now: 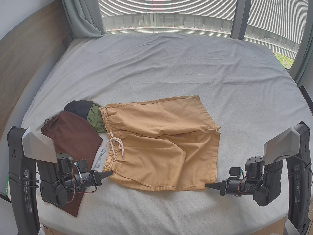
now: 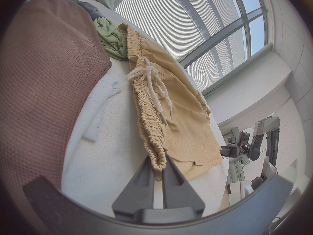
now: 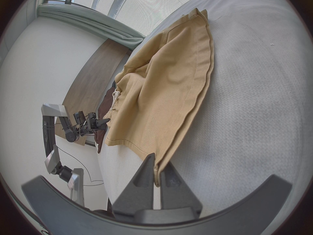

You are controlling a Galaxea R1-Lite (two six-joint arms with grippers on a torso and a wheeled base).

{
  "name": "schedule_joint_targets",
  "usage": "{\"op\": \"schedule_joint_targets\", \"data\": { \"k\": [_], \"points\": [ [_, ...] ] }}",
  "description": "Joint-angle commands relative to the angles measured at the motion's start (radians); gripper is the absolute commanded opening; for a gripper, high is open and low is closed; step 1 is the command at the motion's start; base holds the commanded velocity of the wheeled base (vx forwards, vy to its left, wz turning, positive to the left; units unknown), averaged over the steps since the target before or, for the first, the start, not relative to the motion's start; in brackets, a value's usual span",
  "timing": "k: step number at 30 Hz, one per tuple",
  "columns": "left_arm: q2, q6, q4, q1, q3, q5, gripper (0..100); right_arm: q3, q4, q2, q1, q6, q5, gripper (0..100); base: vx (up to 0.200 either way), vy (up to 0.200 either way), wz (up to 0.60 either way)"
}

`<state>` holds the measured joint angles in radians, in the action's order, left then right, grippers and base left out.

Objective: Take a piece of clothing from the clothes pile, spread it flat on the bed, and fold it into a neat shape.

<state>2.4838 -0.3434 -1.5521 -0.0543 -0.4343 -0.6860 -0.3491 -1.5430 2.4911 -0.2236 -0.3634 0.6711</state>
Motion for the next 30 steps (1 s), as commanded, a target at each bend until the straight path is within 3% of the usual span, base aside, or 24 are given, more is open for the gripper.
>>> {"op": "schedule_joint_targets", "data": {
  "k": [1, 14, 22, 30],
  "points": [
    [-0.052, 0.037, -0.002, 0.022, 0.057, -0.006, 0, 0.061, 0.001, -0.054, 0.003, 0.081, -0.001, 0, 0.0, 0.0, 0.0],
    [-0.117, 0.044, -0.002, 0.028, 0.177, -0.017, 0, 0.164, 0.001, -0.103, 0.05, 0.13, -0.001, 0, 0.0, 0.0, 0.0],
    [-0.111, 0.165, 0.0, 0.048, 0.249, -0.073, 0, 0.22, 0.001, -0.104, 0.069, 0.181, 0.001, 0, 0.0, 0.0, 0.0],
    [-0.109, 0.178, 0.0, 0.053, 0.281, -0.087, 0, 0.268, 0.001, -0.103, 0.07, 0.199, 0.001, 0, 0.0, 0.0, 0.0]
  ]
}}
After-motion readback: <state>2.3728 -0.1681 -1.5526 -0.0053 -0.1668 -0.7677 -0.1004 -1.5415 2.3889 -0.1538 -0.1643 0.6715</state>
